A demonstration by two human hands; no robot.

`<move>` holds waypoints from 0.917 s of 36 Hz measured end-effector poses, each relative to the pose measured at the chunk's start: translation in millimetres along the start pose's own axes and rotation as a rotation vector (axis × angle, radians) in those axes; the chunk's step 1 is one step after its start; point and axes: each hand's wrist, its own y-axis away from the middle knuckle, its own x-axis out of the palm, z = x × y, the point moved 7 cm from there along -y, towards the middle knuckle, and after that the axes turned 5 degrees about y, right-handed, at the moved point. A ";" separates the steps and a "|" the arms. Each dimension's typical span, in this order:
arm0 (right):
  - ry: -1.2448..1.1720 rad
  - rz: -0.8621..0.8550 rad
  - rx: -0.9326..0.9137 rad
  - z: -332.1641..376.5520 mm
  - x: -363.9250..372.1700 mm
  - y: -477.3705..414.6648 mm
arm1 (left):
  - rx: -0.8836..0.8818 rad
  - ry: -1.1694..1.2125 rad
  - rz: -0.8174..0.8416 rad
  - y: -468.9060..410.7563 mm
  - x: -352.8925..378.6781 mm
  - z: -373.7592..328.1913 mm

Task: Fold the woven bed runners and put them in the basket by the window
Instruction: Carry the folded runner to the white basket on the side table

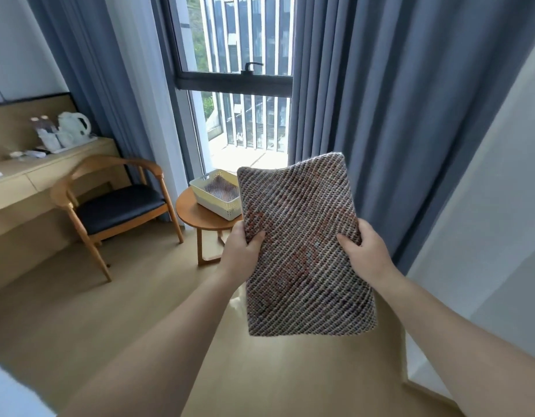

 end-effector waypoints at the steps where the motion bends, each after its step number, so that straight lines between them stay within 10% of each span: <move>1: -0.007 -0.005 0.004 1.4 6.8 -11.8 | 0.003 -0.001 0.000 -12.7 -4.1 1.4; 33: -0.087 0.262 -0.084 -29.8 153.4 -464.2 | -0.091 0.074 -0.263 -390.7 -8.7 81.5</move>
